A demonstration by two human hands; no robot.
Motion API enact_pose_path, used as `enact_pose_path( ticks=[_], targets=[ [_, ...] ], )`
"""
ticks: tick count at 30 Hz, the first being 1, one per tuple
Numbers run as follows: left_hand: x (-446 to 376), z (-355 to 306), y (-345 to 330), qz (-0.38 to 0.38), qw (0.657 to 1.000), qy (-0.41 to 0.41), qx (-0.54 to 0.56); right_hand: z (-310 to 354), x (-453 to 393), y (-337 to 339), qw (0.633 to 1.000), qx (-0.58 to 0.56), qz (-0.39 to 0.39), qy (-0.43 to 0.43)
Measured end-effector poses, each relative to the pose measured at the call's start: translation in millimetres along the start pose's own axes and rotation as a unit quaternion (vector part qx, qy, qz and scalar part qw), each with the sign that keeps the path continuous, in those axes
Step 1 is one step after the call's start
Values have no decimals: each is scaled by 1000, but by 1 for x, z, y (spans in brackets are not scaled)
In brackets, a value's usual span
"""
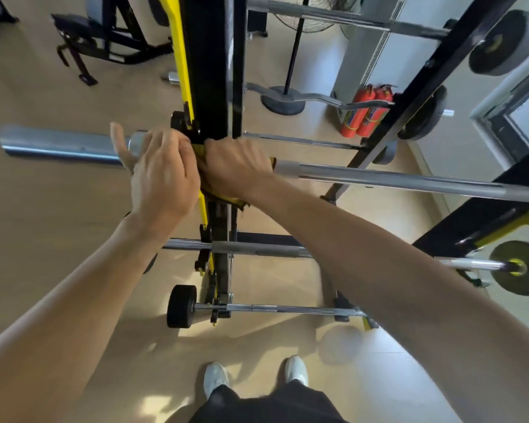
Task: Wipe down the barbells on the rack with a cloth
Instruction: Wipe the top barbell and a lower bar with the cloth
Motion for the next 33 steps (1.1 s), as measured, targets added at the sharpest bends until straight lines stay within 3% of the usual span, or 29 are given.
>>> enact_pose_path(
  ticks=[5, 13, 21, 25, 27, 29, 31, 33],
  targets=[
    [12, 8, 4, -67, 997, 0, 43, 15, -3, -12, 993, 37, -71, -88],
    [18, 13, -1, -50, 997, 31, 56, 15, 23, -25, 982, 68, -176, 3],
    [22, 9, -1, -62, 996, 41, 56, 6, 55, -37, 981, 102, -143, 82],
    [47, -1, 4, -131, 988, -18, 84, 12, 96, -66, 990, -6, -99, 97],
    [71, -5, 9, -186, 975, -56, 110, 10, 117, -110, 990, -137, -14, 12],
    [93, 5, -1, -171, 975, -35, 137, -3, 135, -146, 937, -308, 38, -161],
    [114, 30, -24, -83, 988, 43, 126, -17, 144, -164, 829, -444, 57, -334],
    [140, 61, -49, 24, 988, 127, 80, -26, 142, -171, 760, -500, 23, -415]
  ],
)
Point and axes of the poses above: each hand's wrist, its own x-axis away from the middle knuckle, its own y-axis out of the back of the hand, z = x × y, the point moved 6 cm from there along -x, towards the middle knuckle, and after that the axes turned 2 degrees about -z, right-handed, at the moved point
